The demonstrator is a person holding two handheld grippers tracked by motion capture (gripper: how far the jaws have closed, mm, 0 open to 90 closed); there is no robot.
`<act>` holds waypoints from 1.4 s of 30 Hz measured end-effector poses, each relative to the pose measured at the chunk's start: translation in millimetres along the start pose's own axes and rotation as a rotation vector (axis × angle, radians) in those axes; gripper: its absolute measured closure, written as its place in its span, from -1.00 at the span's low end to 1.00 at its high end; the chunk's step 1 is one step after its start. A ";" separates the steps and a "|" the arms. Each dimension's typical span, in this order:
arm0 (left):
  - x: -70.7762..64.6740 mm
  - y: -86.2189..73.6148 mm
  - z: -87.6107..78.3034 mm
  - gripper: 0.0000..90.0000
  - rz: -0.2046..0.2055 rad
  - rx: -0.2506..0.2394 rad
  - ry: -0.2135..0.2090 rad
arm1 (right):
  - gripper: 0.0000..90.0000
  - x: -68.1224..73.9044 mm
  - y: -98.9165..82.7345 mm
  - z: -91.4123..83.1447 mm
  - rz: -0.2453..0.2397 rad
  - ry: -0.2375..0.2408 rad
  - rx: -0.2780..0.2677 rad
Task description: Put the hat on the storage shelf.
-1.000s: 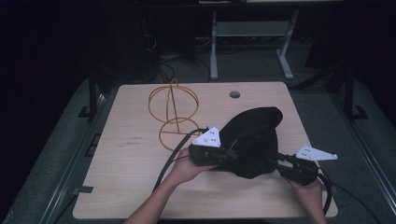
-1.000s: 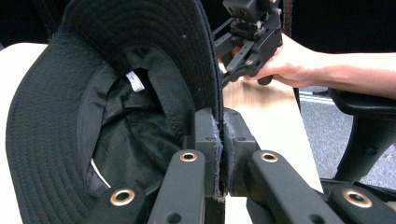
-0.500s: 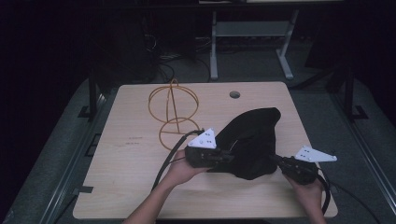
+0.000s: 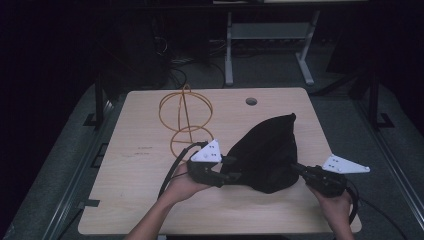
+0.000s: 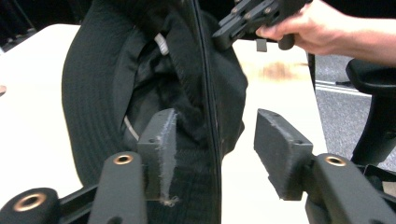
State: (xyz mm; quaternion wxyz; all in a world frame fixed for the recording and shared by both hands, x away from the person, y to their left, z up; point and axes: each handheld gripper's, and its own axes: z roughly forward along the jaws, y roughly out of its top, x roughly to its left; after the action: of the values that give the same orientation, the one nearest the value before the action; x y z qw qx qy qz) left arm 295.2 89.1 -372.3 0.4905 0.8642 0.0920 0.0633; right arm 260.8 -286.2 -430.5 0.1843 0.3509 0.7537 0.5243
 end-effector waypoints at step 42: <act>-11.9 -78.5 -43.4 -0.36 -0.087 0.012 0.138 | 0.94 15.4 111.0 -31.1 -0.146 0.015 -0.103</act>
State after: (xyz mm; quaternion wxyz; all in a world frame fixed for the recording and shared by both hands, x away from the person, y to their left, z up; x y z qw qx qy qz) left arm 267.3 162.2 -417.8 0.4801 0.8559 0.1636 0.1007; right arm 267.5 -273.0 -315.1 0.2340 0.2811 0.7508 0.5501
